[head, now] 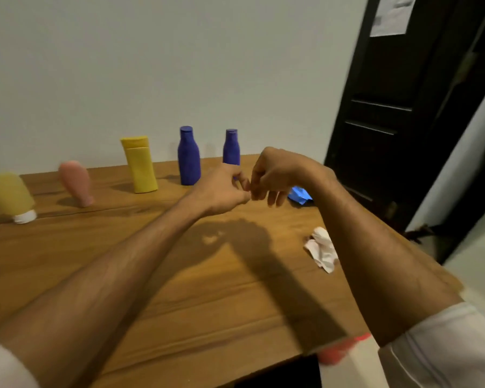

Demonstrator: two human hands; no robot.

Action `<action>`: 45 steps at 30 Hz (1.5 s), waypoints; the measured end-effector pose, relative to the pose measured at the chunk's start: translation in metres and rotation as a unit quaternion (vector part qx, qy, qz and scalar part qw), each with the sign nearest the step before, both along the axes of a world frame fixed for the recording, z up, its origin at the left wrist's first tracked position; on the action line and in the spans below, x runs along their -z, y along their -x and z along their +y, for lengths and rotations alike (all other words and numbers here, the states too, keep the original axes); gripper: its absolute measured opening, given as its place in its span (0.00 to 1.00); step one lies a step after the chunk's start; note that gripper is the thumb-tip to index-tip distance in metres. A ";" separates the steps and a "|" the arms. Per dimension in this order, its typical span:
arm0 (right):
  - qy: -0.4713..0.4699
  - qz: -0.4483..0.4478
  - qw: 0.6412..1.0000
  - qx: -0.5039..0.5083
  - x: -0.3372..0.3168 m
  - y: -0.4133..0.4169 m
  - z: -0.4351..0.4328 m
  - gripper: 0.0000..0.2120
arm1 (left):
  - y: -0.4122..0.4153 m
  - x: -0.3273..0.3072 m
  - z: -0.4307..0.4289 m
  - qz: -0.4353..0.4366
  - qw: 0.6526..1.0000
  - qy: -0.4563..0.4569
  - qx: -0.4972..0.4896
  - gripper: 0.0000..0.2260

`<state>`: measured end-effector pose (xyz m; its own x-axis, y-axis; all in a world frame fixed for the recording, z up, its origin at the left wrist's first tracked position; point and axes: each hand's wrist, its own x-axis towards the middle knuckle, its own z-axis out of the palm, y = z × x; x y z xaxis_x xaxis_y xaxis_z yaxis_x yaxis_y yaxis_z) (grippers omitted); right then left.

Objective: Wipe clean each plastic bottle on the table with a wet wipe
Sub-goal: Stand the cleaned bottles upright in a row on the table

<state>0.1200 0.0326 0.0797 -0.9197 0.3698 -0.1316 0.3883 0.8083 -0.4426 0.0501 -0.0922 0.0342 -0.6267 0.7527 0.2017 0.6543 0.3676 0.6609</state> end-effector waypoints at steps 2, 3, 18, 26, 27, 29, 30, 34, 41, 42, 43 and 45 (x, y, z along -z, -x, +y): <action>-0.008 -0.049 0.999 0.019 0.004 -0.021 0.019 0.06 | -0.017 0.004 0.016 0.000 0.999 0.025 0.042 0.07; -0.005 -0.073 0.997 0.031 0.007 -0.031 0.028 0.08 | -0.025 0.006 0.025 0.005 0.997 0.037 0.061 0.08; 0.086 -0.214 0.962 0.149 0.049 -0.088 0.085 0.19 | -0.065 0.043 0.109 0.051 0.958 0.192 0.207 0.24; 0.134 -0.120 0.975 0.129 0.039 -0.083 0.127 0.11 | -0.042 0.040 0.155 0.055 0.972 0.126 0.192 0.12; 0.139 -0.105 0.976 0.128 0.034 -0.084 0.134 0.11 | -0.040 0.037 0.161 0.049 0.974 0.111 0.189 0.12; 0.146 -0.079 0.977 0.132 0.023 -0.087 0.152 0.10 | -0.038 0.029 0.179 0.031 0.978 0.070 0.196 0.12; 0.151 -0.067 0.977 0.136 0.018 -0.088 0.162 0.11 | -0.037 0.026 0.191 0.019 0.978 0.043 0.203 0.12; 0.169 -0.008 0.972 0.165 0.003 -0.085 0.199 0.12 | -0.032 0.007 0.234 0.013 0.975 -0.027 0.222 0.13; 0.187 0.020 0.945 0.269 0.013 -0.074 0.264 0.09 | -0.022 0.008 0.315 0.048 0.973 -0.001 0.227 0.09; 0.179 0.020 0.943 0.279 0.017 -0.073 0.272 0.08 | -0.021 0.010 0.324 0.060 0.972 0.008 0.225 0.08; 0.171 0.019 0.941 0.291 0.023 -0.073 0.281 0.08 | -0.022 0.014 0.336 0.068 0.971 0.020 0.227 0.08; 0.155 0.020 0.936 0.314 0.033 -0.071 0.297 0.07 | -0.024 0.021 0.355 0.081 0.968 0.058 0.229 0.09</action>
<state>0.1914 0.3296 0.0469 -0.5402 0.7888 -0.2933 0.7224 0.2559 -0.6424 0.0745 0.2632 0.0133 -0.1896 0.9674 0.1677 0.8583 0.0803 0.5069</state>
